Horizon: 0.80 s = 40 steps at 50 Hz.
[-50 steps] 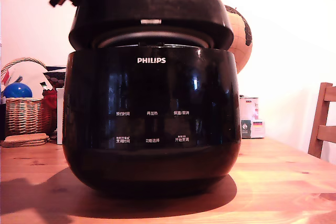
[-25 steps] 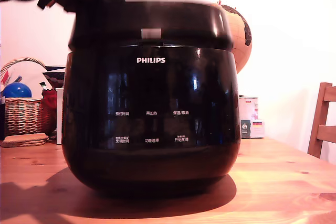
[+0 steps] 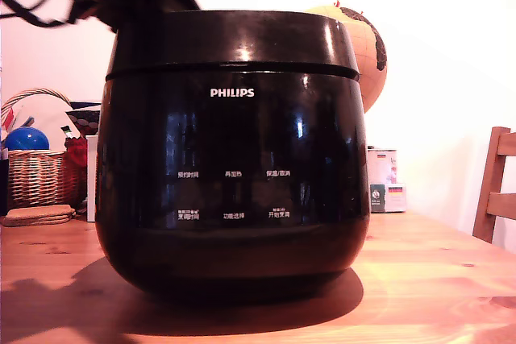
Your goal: Close the rice cooker by pressing the lid down with medium force
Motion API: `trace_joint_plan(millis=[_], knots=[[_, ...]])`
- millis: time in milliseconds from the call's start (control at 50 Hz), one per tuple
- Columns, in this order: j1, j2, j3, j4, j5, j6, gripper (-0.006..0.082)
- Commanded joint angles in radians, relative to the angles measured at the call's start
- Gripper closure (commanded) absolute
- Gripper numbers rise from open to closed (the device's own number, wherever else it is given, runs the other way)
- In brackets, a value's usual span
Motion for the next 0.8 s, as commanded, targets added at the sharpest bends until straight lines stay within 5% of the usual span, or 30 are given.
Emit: trace_joint_plan(millis=[0,780], knots=[[-0.023,0.107,-0.080,-0.063,0.003,0.001,0.0789],[-0.076,0.149,-0.230,0.229,-0.067,0.030,0.0789]])
